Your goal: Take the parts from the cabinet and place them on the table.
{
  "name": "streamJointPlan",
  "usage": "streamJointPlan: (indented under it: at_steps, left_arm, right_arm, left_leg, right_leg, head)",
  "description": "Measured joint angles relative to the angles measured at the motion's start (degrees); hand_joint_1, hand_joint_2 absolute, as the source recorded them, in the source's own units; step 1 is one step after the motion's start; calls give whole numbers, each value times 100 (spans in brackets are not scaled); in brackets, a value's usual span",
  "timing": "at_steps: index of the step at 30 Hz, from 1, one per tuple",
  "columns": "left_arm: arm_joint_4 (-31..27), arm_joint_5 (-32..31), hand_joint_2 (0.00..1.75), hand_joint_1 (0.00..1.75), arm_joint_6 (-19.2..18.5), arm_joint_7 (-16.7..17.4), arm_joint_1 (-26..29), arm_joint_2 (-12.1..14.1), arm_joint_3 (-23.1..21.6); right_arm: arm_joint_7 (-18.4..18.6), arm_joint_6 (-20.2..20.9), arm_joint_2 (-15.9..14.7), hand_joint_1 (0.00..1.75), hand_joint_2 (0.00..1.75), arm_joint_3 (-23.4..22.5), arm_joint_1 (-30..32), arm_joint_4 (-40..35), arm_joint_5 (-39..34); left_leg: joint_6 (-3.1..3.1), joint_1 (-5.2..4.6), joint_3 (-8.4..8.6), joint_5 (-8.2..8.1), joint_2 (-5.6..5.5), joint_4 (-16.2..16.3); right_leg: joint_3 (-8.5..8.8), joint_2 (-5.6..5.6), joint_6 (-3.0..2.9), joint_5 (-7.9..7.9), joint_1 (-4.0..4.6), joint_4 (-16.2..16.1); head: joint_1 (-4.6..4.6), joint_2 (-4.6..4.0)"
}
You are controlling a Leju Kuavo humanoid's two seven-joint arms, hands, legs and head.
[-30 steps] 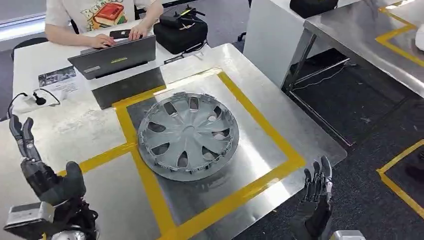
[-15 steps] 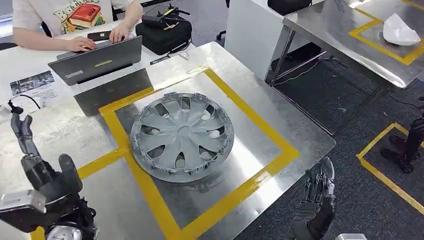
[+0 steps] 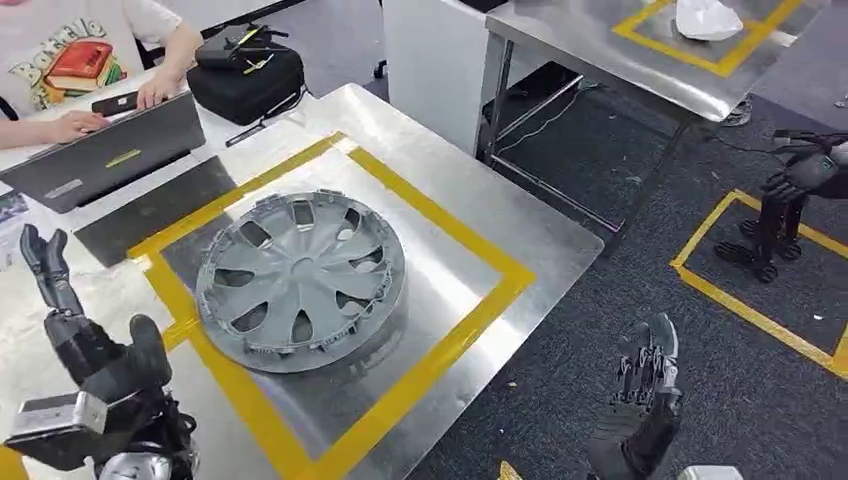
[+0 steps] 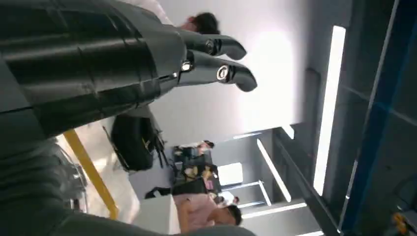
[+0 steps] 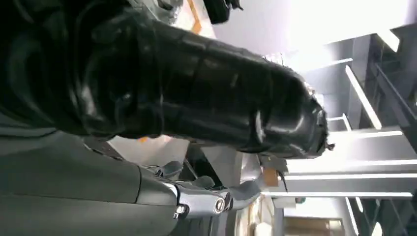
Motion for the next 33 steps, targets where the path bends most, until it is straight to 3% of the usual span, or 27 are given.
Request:
streamJointPlan:
  at_steps: [2,3,4,5,6,7,8,9,10,12,13,15,16,18,19,21,24,26,27,28,30,31,32,33]
  left_arm:
    - [2,-37,0,0,-2,-33,33,15,-7]
    - [2,-59,0,0,0,-46,37,20,-9]
    - [2,-81,0,0,7,-52,35,20,-13]
    - [2,-100,0,0,9,-55,34,20,-15]
    - [2,-111,0,0,13,-55,34,20,-17]
    - [0,-122,0,0,18,-57,32,20,-22]
    - [3,-125,0,0,20,-55,26,20,-28]
    - [-15,-129,0,0,22,-66,26,20,-28]
    - [-15,-129,0,0,22,-61,36,20,-31]
    - [-15,-129,0,0,22,-59,33,20,-37]
    - [-17,-131,0,0,22,-61,27,22,-37]
    - [-17,-138,0,0,24,-63,29,20,-41]
    - [-17,-149,0,0,26,-70,27,20,-46]
    - [-17,-186,0,0,28,-90,27,20,-48]
    - [-17,-197,0,0,26,-83,27,22,-52]
    - [-17,-214,0,0,26,-37,28,22,-55]
    - [-17,-230,0,0,26,30,25,22,-66]
    - [-20,-232,0,0,26,55,15,22,-63]
    - [-20,-232,0,0,26,61,11,20,-68]
    - [-22,-236,0,0,26,59,4,20,-68]
    - [-22,-236,0,0,26,66,12,22,-68]
    - [-22,-236,0,0,26,68,11,22,-68]
    - [-20,-236,0,0,26,68,11,20,-70]
    - [-20,-236,0,0,26,70,11,20,-70]
  right_arm:
    - [35,2,7,0,0,0,-9,2,55]
    - [50,2,7,0,0,0,-8,2,81]
    - [65,0,7,0,0,0,-7,2,103]
    - [74,2,13,0,0,0,-8,2,118]
    - [79,2,15,0,0,0,-8,2,135]
    - [81,2,15,0,0,0,-9,2,144]
    - [89,2,15,0,0,-2,-9,2,146]
    - [94,2,15,0,0,-2,-12,2,149]
    - [94,2,17,0,0,0,-17,2,149]
    - [96,2,17,0,0,0,-13,2,151]
    - [96,0,17,0,0,0,-22,2,155]
    - [100,0,17,0,0,0,-24,2,159]
    - [103,0,17,0,0,0,-24,2,159]
    - [116,0,17,0,0,0,-24,2,159]
    - [127,0,17,0,0,0,-23,2,159]
    - [138,0,20,0,0,0,-23,2,164]
    - [144,0,24,0,0,0,-21,2,175]
    - [144,0,26,0,0,0,-21,2,184]
    - [144,0,26,0,0,0,-18,2,188]
    - [142,0,26,0,0,0,-20,0,194]
    - [142,0,24,0,0,0,-15,2,199]
    - [142,0,24,0,0,0,-4,2,199]
    - [142,0,22,0,0,0,1,2,199]
    - [142,0,22,0,0,0,0,2,199]
  left_leg:
    - [-21,-7,-426,-266,-119,832]
    - [-18,-12,-536,-242,-132,986]
    - [-6,-15,-506,-58,-132,840]
    - [-1,-11,-362,198,-131,477]
    - [6,-5,-119,507,-133,-79]
    - [16,2,63,660,-139,-524]
    - [19,-14,116,534,-168,-592]
    - [58,-18,200,516,-183,-650]
    - [68,-23,178,540,-179,-665]
    - [61,-20,186,563,-185,-684]
    - [62,-19,186,564,-188,-688]
    - [72,-21,190,557,-186,-690]
    - [90,-27,191,551,-184,-690]
    - [128,-42,187,552,-183,-689]
    - [134,-46,186,554,-183,-689]
    - [187,-76,176,534,-186,-659]
    - [233,-86,171,554,-185,-656]
    - [291,-80,174,642,-178,-730]
    - [331,-35,193,712,-140,-808]
    - [362,-43,186,737,-132,-841]
    - [391,-61,132,767,-118,-841]
    - [391,-77,105,787,-108,-840]
    - [385,-88,78,806,-101,-835]
    - [372,-91,50,826,-100,-824]
  right_leg:
    - [-2,62,-34,-19,27,7]
    - [-1,106,-41,-27,35,19]
    - [6,151,-38,-46,36,38]
    - [21,193,-27,-68,31,55]
    - [40,232,-1,-99,22,83]
    - [47,258,31,-135,14,118]
    - [17,280,78,-166,57,155]
    - [-25,309,107,-168,50,188]
    - [-41,308,142,-156,42,193]
    - [-39,305,-9,-117,52,190]
    - [-24,305,-47,-111,58,157]
    - [0,304,-46,-112,58,108]
    - [4,304,-27,-107,57,93]
    - [7,302,152,-98,37,61]
    - [5,301,207,-99,30,52]
    - [16,300,279,-75,-5,20]
    - [18,300,312,-50,-12,11]
    - [16,310,368,12,-10,-19]
    - [-55,281,365,-67,-17,51]
    - [-162,252,350,-280,-5,251]
    - [-466,238,343,-786,-19,1117]
    - [-610,231,353,-966,-31,1542]
    - [-660,226,363,-1010,-39,1763]
    - [-585,218,366,-922,-47,1696]
  head:
    - [-114,0]
    - [-122,0]
    - [-133,0]
    - [-157,0]
    - [-190,0]
    - [-227,0]
    - [-262,0]
    - [-269,0]
    - [-242,0]
    - [-205,0]
    - [-168,0]
    - [-85,0]
    - [-54,0]
    - [-26,0]
    - [-26,0]
    - [-41,0]
    - [-68,0]
    - [-83,0]
    - [-65,0]
    - [-32,0]
    - [35,0]
    - [46,0]
    - [50,0]
    - [55,0]
